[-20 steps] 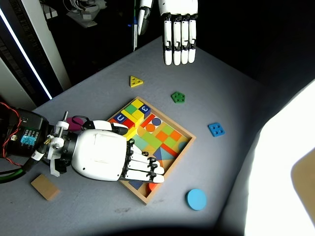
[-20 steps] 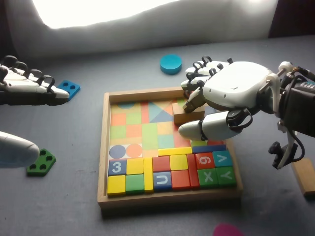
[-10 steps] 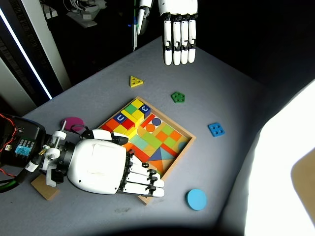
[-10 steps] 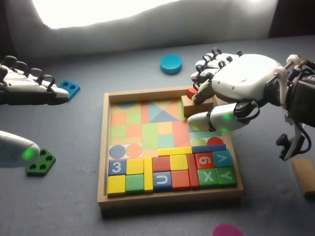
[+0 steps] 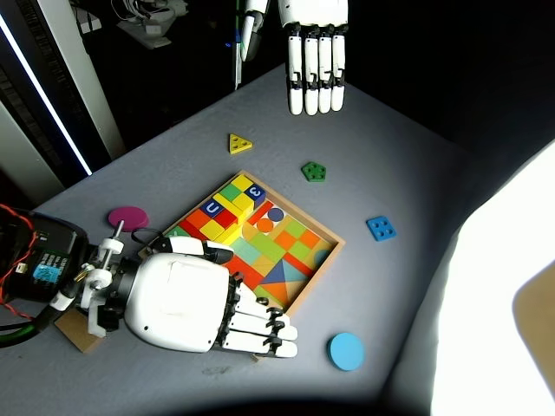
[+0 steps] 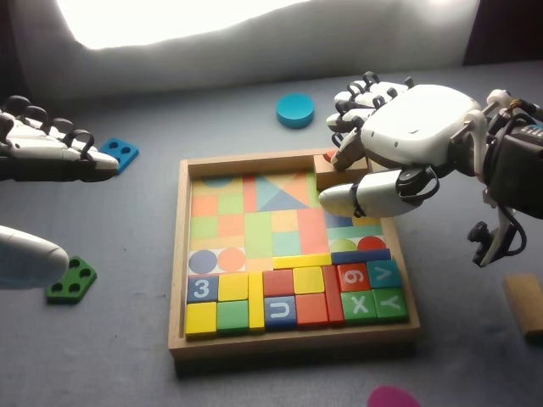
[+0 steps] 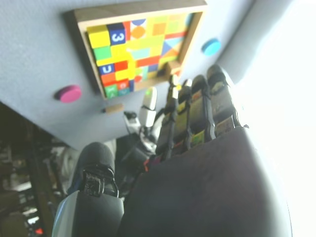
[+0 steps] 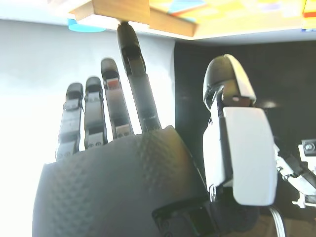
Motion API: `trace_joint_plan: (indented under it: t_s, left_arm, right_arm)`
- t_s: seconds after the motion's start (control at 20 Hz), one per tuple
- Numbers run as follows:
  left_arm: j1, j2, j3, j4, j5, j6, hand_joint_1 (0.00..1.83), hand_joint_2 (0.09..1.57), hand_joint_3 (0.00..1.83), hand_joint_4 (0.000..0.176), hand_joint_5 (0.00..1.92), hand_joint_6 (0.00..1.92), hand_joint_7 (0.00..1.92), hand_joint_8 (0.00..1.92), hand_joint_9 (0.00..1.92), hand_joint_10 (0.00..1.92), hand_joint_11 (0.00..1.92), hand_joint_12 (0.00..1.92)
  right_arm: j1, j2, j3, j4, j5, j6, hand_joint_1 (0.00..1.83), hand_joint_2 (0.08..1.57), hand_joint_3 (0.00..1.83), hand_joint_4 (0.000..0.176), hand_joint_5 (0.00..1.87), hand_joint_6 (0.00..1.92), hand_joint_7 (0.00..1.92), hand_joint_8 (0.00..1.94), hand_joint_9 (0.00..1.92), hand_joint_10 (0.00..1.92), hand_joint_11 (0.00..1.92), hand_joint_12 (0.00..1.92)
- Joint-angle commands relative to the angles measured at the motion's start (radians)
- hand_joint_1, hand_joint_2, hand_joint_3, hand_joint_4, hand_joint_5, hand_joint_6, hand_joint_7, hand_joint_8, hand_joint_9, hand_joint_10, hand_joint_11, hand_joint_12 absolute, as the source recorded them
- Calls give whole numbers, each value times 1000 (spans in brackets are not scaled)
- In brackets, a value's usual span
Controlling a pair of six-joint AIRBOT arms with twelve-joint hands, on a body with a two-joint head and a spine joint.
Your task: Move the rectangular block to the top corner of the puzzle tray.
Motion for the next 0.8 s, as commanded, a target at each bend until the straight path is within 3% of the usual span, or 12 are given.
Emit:
trace_joint_plan:
  t_s: [0.0, 0.2, 0.75]
  left_arm:
    - [-11, 2, -2, 10, 82, -4, 78, 1329, 3, 0, 56, 2, 57, 1, 33, 3, 0, 50]
    - [-11, 2, -2, 10, 82, -4, 82, 1329, 2, 0, 72, 4, 80, 2, 58, 2, 0, 145]
    - [-10, 3, -2, 10, 82, -4, 73, 1332, 0, 0, 83, 1, 76, 1, 58, 0, 0, 149]
  right_arm:
    - [15, 5, 7, -13, 108, 0, 0, 1193, 2, 0, 699, 5, 242, 8, 34, 5, 0, 0]
    - [19, 5, 13, -13, 113, 0, 0, 1191, 1, 0, 679, 0, 207, 0, 27, 2, 0, 0]
    - [22, 4, 11, -13, 85, 10, 0, 1189, 0, 0, 682, 6, 236, 8, 39, 5, 0, 0]
